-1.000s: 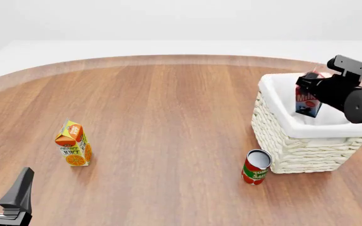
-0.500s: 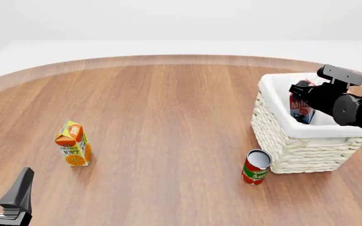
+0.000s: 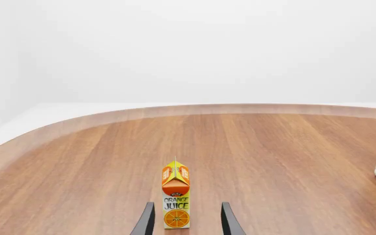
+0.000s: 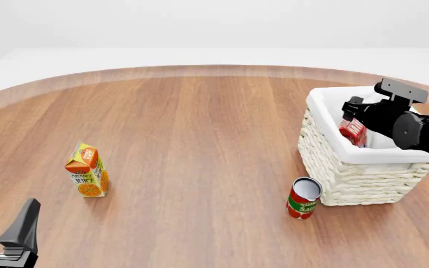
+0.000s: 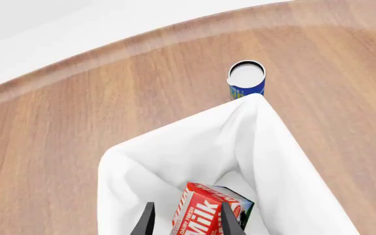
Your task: Pick the milk and place it in the basket.
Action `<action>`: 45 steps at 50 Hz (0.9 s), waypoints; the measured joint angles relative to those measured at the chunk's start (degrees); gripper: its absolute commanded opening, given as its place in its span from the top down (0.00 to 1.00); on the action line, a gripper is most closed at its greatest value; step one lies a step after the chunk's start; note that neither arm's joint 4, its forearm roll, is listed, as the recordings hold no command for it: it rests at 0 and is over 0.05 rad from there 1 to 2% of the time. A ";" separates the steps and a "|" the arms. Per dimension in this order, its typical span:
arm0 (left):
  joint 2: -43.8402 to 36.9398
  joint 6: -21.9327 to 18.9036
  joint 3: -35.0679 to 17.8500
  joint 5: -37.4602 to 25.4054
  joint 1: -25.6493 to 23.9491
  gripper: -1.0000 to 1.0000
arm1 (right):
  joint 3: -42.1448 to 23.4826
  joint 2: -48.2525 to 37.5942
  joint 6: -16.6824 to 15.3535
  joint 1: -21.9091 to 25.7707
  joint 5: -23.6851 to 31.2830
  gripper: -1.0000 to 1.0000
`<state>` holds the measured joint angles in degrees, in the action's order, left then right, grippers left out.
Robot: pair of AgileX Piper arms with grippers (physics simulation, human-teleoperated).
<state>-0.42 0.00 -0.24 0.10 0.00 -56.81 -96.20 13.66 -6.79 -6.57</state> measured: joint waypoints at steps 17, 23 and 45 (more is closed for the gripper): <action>0.00 0.00 0.00 0.00 0.00 0.00 | -0.34 1.40 0.78 0.52 0.03 0.00; 0.00 0.00 0.00 0.00 0.00 0.00 | -0.09 2.20 0.81 0.86 0.20 0.00; 0.00 0.00 0.00 0.00 0.00 0.00 | 3.66 10.08 0.07 2.88 2.66 0.00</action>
<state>-0.42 0.00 -0.24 0.10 0.00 -53.14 -86.12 13.73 -3.90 -3.92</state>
